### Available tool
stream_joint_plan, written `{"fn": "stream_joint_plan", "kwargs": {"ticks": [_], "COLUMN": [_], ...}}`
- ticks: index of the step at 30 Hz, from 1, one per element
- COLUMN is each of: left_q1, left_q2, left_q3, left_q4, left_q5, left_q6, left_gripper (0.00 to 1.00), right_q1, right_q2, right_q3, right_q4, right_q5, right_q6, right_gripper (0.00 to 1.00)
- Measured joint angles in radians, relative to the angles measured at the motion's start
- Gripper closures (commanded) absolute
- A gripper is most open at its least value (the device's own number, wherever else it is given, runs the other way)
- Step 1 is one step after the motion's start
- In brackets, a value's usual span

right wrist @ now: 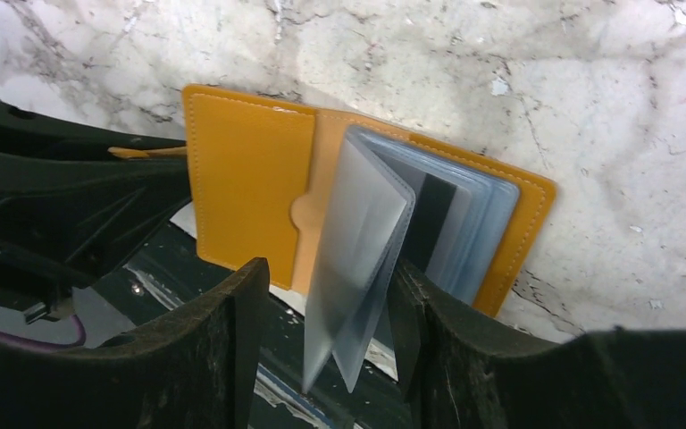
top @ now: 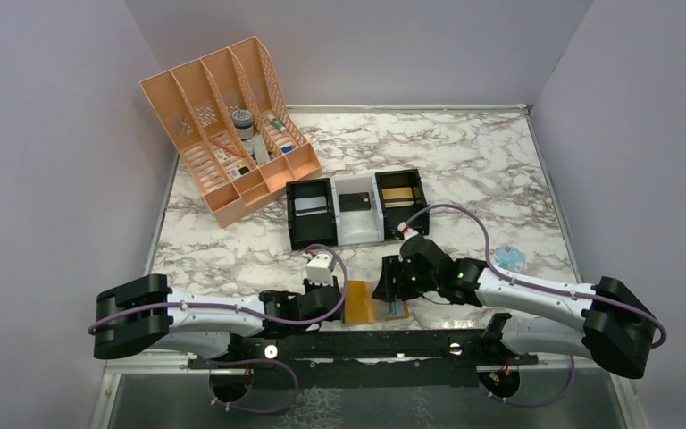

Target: Take the credit cards out of the card holder

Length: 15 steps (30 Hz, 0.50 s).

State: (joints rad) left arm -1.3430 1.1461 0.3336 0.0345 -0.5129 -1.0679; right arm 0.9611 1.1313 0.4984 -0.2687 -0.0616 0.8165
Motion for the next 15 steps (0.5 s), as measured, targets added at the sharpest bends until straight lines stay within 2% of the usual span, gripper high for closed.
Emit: {"fn": "stream_joint_plan", "kwargs": {"ticks": [7,14,15], "left_q1": [0.0,0.0,0.0], "left_q2": [0.01,0.015,0.014], "left_q3": [0.003,0.005,0.005], "left_q4": [0.003,0.002,0.002], "left_q5": [0.0,0.0,0.0], "left_q6": [0.0,0.0,-0.001], "left_gripper": [1.0,1.0,0.97], "right_q1": [0.0,0.0,0.001], "right_q2": [0.011,0.135,0.166], "right_q3": [0.027,0.035,0.038], "right_q4": [0.026,0.206,0.238], "right_q5": [-0.074,-0.213,-0.229], "right_q6": [-0.018,0.007,0.014], "right_gripper": [0.49,0.48,0.48]}}
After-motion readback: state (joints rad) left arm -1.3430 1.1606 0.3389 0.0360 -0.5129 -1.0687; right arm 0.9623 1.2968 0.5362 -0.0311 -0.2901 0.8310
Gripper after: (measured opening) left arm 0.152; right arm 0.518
